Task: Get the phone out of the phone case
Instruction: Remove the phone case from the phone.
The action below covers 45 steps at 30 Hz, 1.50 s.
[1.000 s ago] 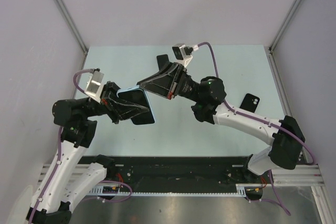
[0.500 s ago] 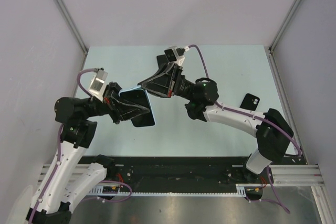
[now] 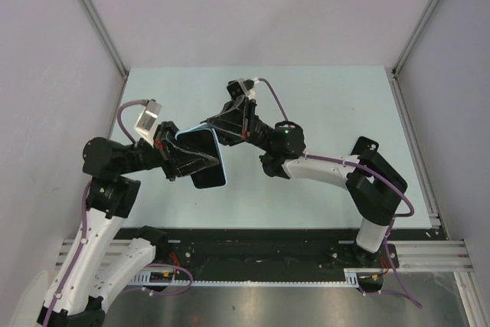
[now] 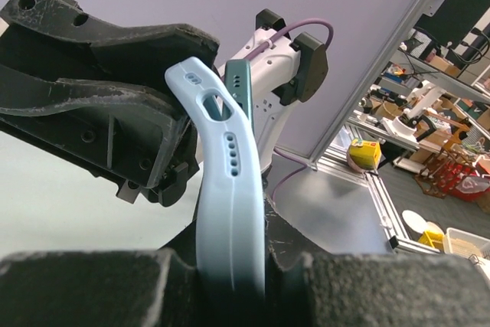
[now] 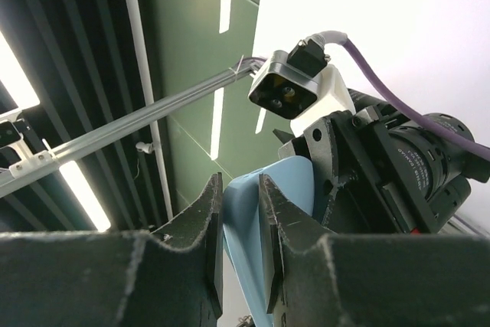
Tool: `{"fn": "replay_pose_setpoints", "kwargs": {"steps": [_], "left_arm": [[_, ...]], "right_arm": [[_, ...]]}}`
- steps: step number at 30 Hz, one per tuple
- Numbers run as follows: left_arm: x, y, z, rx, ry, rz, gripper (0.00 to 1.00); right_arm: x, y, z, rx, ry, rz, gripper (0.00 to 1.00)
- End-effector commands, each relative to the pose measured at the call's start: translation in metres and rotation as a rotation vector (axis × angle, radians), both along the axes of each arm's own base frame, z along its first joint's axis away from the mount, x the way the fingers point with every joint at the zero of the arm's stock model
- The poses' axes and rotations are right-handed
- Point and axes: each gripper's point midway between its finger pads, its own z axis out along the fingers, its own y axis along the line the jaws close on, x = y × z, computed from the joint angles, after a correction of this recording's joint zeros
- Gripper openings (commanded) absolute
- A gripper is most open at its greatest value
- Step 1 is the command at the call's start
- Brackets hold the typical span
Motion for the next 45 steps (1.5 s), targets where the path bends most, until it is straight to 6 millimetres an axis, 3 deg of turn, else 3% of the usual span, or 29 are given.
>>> {"fn": "replay_pose_setpoints", "kwargs": {"steps": [1,2,4,5,7,8,10,19,26,30,37,43,45], "left_arm": [[-0.104,0.026,0.074,-0.093,-0.680,-0.189,0.00],[-0.103,0.026,0.074,-0.089,-0.670,-0.183,0.00],[-0.101,0.026,0.075,-0.093,-0.677,-0.164,0.00],[-0.099,0.025,0.077,-0.095,-0.666,-0.150,0.00],[-0.097,0.025,0.080,-0.102,-0.666,-0.134,0.00],[-0.095,0.025,0.082,-0.108,-0.658,-0.125,0.00],[-0.093,0.024,0.085,-0.114,-0.646,-0.117,0.00],[-0.091,0.023,0.095,-0.155,-0.622,-0.122,0.00],[-0.090,0.023,0.099,-0.152,-0.615,-0.124,0.00],[-0.086,0.020,0.097,-0.146,-0.600,-0.129,0.00],[-0.066,0.010,0.087,-0.131,-0.547,-0.162,0.00],[-0.016,-0.013,0.061,-0.095,-0.416,-0.193,0.00],[-0.011,-0.017,0.056,-0.103,-0.352,-0.231,0.00]], "right_arm": [[0.031,0.084,-0.221,-0.627,0.233,0.021,0.00],[0.032,0.086,-0.235,-0.699,0.197,-0.019,0.00],[0.035,0.081,-0.226,-0.749,0.129,-0.098,0.00],[0.036,0.078,-0.249,-0.868,0.145,-0.119,0.00],[0.043,0.069,-0.253,-0.943,0.063,-0.218,0.00],[0.045,0.064,-0.271,-1.019,0.081,-0.233,0.00],[0.044,0.057,-0.284,-1.090,0.042,-0.257,0.00],[0.030,0.046,-0.336,-1.226,-0.044,-0.257,0.01],[0.016,0.034,-0.361,-1.300,-0.137,-0.227,0.28],[0.001,0.024,-0.366,-1.303,-0.208,-0.179,0.37],[-0.023,0.006,-0.376,-1.305,-0.257,-0.098,0.39],[-0.037,-0.009,-0.395,-1.331,-0.244,-0.064,0.36],[-0.043,-0.013,-0.401,-1.327,-0.227,-0.056,0.36]]}}
